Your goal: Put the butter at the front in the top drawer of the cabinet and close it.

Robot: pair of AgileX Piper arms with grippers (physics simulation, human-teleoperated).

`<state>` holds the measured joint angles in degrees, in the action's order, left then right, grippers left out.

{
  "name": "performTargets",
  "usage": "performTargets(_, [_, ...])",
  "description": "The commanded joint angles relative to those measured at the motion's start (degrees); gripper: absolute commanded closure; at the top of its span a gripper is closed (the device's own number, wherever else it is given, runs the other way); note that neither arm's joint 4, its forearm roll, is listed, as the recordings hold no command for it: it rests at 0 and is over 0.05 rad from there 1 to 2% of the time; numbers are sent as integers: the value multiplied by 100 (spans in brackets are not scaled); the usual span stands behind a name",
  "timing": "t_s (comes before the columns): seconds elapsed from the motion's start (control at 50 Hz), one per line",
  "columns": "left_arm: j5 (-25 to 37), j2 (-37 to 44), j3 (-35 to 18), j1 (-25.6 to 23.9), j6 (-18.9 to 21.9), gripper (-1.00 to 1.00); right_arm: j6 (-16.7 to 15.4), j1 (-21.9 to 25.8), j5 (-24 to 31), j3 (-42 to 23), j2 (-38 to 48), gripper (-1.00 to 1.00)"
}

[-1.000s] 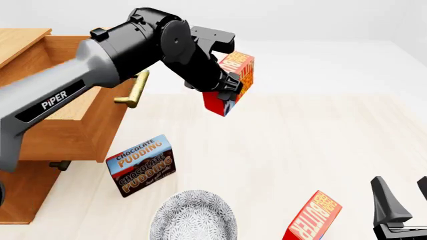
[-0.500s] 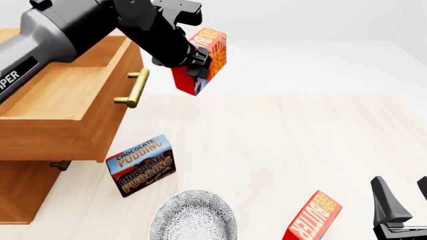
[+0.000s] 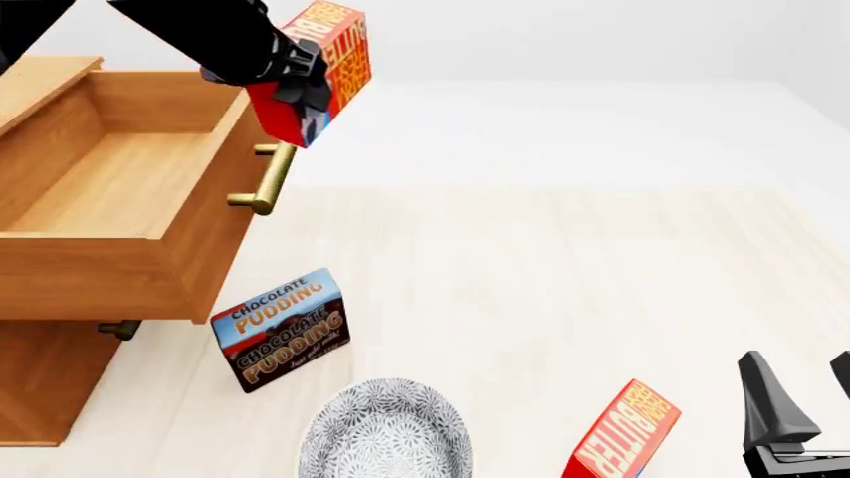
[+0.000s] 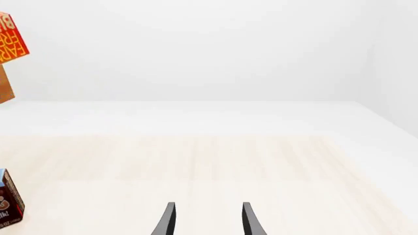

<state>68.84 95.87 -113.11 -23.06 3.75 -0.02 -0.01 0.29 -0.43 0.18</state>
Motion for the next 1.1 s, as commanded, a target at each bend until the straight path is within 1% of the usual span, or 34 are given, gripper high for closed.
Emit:
performTargets(0.02, [96, -431, 74, 410, 214, 100, 0, 0, -10, 9, 0, -100])
performTargets(0.12, [104, -627, 212, 600, 249, 100, 1, 0, -9, 9, 1, -100])
performTargets(0.2, [104, -697, 302, 623, 246, 100, 1, 0, -10, 9, 0, -100])
performTargets(0.22, [104, -809, 394, 751, 258, 100, 1, 1, -10, 9, 1, -100])
performTargets(0.32, [100, -952, 474, 865, 249, 100, 0, 1, -10, 9, 0, -100])
performTargets(0.34, [105, -1039, 530, 975, 292, 100, 1, 0, -10, 9, 0, -100])
performTargets(0.4, [102, -1132, 593, 1082, 295, 100, 0, -1, -10, 9, 0, -100])
performTargets(0.52, [103, -1282, 703, 1292, 223, 100, 2, 0, -9, 9, 1, -100])
performTargets(0.56, [103, -1282, 703, 1292, 223, 100, 2, 0, -9, 9, 1, -100])
performTargets(0.64, [102, -1407, 843, 1453, 124, 100, 1, 1, -10, 9, 0, -100])
performTargets(0.66, [105, -1454, 900, 1583, 167, 100, 1, 0, -10, 9, 0, -100])
performTargets(0.76, [101, -1533, 981, 1670, 85, 100, 0, 1, -10, 9, 1, -100])
performTargets(0.78, [105, -1584, 1046, 1759, 81, 100, 1, -1, -10, 9, 0, -100])
performTargets(0.9, [105, -1719, 1228, 1874, -53, 100, 1, 0, -10, 9, 0, -100])
performTargets(0.94, [105, -1763, 1306, 1978, -33, 100, 1, 0, -10, 9, 0, -100])
performTargets(1.0, [104, -1765, 1351, 1962, -82, 100, 0, -1, -10, 9, 1, -100])
performTargets(1.02, [104, -1835, 1440, 2088, -91, 100, 1, -1, -10, 9, 1, -100])
performTargets(1.1, [104, -1879, 1533, 2181, -147, 100, 1, 0, -10, 9, 0, -100])
